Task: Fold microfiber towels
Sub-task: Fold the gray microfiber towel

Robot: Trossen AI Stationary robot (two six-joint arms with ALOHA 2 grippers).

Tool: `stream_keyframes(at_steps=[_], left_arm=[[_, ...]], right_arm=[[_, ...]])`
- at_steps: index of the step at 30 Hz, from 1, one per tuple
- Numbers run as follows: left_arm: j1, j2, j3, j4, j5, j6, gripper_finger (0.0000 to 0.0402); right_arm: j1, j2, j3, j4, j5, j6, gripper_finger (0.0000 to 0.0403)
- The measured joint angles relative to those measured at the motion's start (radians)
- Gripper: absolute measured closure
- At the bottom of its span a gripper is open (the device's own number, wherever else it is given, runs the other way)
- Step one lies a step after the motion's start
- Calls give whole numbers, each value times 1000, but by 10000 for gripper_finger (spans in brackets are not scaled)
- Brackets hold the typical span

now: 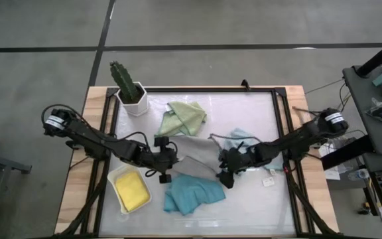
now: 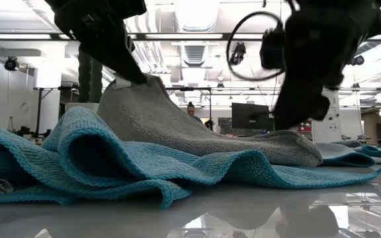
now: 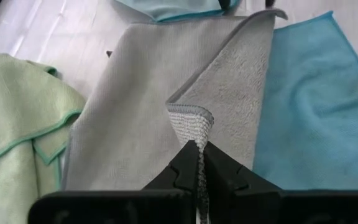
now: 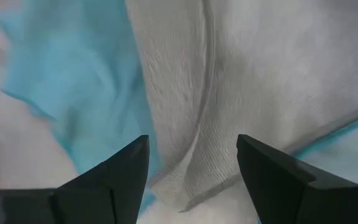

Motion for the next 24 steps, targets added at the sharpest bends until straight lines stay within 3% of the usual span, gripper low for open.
stream_keyframes(at_steps=[9, 18, 24], left_arm=[[0, 1, 0, -9, -2, 19, 401], [0, 1, -2, -45, -1, 14, 402], [0, 1, -2, -44, -1, 13, 402]], right_arm=[[6, 186, 184, -217, -8, -20, 172], [8, 196, 286, -415, 9, -13, 172], [15, 203, 292, -411, 8, -12, 196]])
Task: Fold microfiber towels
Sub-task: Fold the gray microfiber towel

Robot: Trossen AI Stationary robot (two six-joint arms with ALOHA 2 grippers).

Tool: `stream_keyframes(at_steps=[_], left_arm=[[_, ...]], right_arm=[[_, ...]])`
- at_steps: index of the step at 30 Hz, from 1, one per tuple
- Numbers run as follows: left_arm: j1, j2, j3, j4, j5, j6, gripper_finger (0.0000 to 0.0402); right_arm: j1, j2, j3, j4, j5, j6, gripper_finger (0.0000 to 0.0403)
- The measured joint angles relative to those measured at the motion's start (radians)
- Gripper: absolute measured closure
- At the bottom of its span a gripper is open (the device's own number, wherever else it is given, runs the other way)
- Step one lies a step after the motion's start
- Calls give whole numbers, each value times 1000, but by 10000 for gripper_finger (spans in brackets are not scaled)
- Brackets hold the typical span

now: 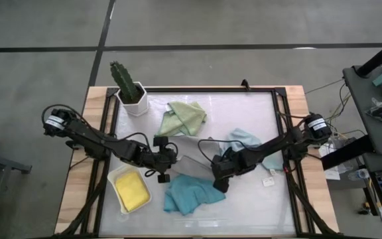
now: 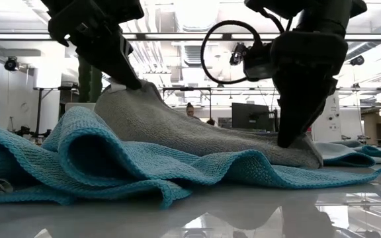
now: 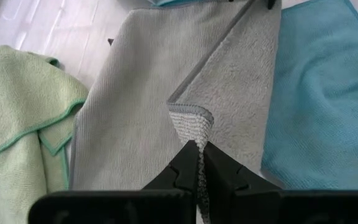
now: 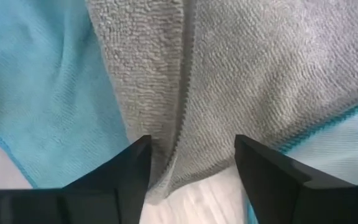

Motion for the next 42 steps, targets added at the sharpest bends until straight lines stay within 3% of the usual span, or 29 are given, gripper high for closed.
stream_keyframes(at_steps=[11, 13, 17, 22, 28, 33, 39, 42], left_arm=[[-2, -4, 0, -12, 1, -4, 402], [-5, -7, 0, -28, 12, -36, 402], [-34, -8, 1, -24, 180, -117, 402], [-107, -7, 7, -15, 276, -154, 401], [-175, -8, 15, 18, 362, -208, 401], [-182, -6, 6, -6, 356, -209, 401], [-161, -6, 4, -178, 208, -238, 401], [-139, -6, 2, -254, 131, -263, 401]], right_arm=[[-1, -10, 45, -72, -57, -99, 385], [-3, -15, 87, -126, -56, -147, 392], [-4, -15, 170, -241, -69, -269, 394], [-3, -15, 258, -318, -185, -417, 394], [-2, -12, 312, -325, -283, -480, 394], [1, 0, 315, -322, -280, -528, 394], [-52, 0, 313, -320, -102, -655, 394], [-102, 0, 313, -314, -67, -731, 394]])
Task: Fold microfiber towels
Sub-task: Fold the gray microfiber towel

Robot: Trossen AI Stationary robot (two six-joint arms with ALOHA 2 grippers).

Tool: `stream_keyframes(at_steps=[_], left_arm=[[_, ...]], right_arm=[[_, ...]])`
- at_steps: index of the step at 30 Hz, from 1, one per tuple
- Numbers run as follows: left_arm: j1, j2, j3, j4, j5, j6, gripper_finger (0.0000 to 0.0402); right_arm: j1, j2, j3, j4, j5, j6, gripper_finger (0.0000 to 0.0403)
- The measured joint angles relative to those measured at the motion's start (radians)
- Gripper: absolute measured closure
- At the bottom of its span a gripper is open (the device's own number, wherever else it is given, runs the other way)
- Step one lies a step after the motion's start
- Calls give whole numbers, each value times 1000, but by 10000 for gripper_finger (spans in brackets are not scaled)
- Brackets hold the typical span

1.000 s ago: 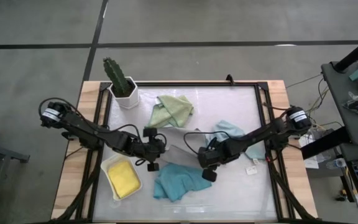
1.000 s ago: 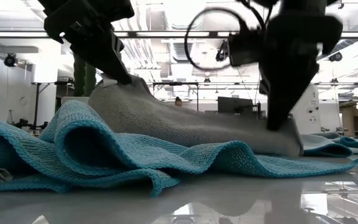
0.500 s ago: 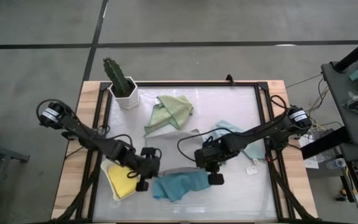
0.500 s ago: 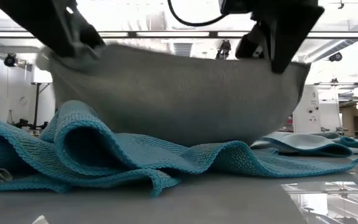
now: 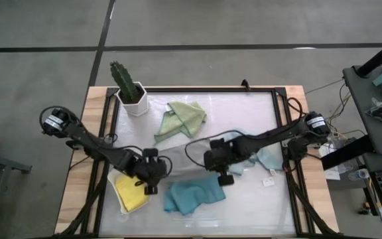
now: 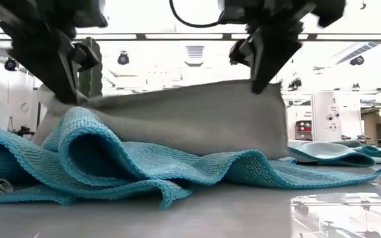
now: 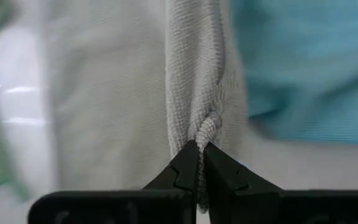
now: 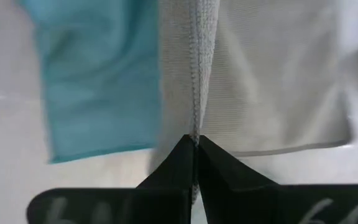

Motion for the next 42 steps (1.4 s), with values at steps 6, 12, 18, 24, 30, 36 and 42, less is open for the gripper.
stream_keyframes(at_steps=[6, 12, 18, 24, 30, 36, 42], left_arm=[[77, 0, -27, -42, -89, 1, 401], [153, 0, -93, -39, -90, 2, 401], [193, 0, -132, 24, -89, 19, 401], [207, 0, -137, 39, -114, 32, 401], [216, 0, -137, 43, -117, 33, 401], [225, 0, -137, 62, -117, 33, 379], [229, 0, -137, 56, -159, 34, 312]], right_arm=[[-130, 0, -29, 64, 2, -112, 394], [-224, 0, -63, 126, -1, -206, 394], [-268, 0, -66, 171, 0, -266, 394], [-291, 0, -66, 182, 0, -266, 394], [-294, 0, -66, 208, 0, -264, 394], [-296, 0, -68, 220, 0, -252, 384], [-322, 0, -75, 227, 4, -237, 359]])
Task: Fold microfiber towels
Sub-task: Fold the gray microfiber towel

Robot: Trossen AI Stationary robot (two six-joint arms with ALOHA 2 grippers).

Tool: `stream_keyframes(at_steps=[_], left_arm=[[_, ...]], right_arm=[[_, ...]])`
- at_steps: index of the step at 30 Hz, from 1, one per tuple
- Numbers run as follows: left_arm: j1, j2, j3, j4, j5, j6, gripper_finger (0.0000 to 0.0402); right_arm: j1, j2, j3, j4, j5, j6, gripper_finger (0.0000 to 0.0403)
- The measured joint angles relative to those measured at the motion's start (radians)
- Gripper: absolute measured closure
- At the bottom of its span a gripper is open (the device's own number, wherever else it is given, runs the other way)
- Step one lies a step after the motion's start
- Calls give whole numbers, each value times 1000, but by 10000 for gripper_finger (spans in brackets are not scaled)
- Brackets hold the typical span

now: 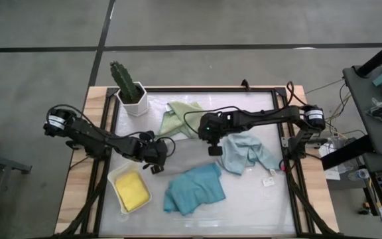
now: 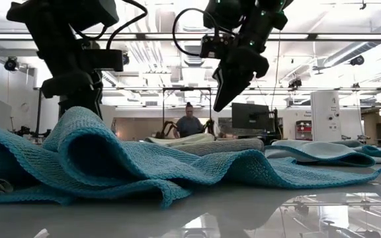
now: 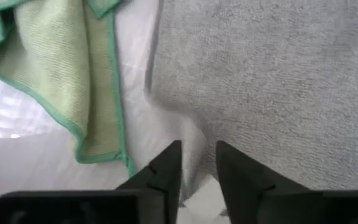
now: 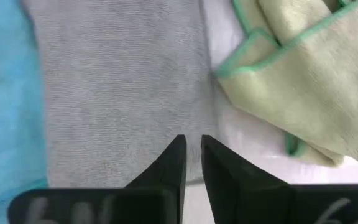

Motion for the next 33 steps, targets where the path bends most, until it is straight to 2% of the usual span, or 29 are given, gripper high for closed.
stream_keyframes(at_steps=[5, 10, 17, 25, 33], left_arm=[[6, 0, 0, -1, -5, 24, 272], [5, 0, 4, 4, -4, 34, 262], [3, 7, -49, 105, 37, 62, 298], [31, 15, -103, 74, -17, 14, 354], [39, -2, -82, 73, -18, -4, 370]], right_arm=[[-37, 0, 0, 2, 3, -16, 358], [-49, 0, -5, 3, -3, -24, 359], [-13, 0, -82, 122, -22, -16, 359], [30, -1, -181, 284, -39, 24, 360], [48, -1, -215, 324, -55, 103, 360]])
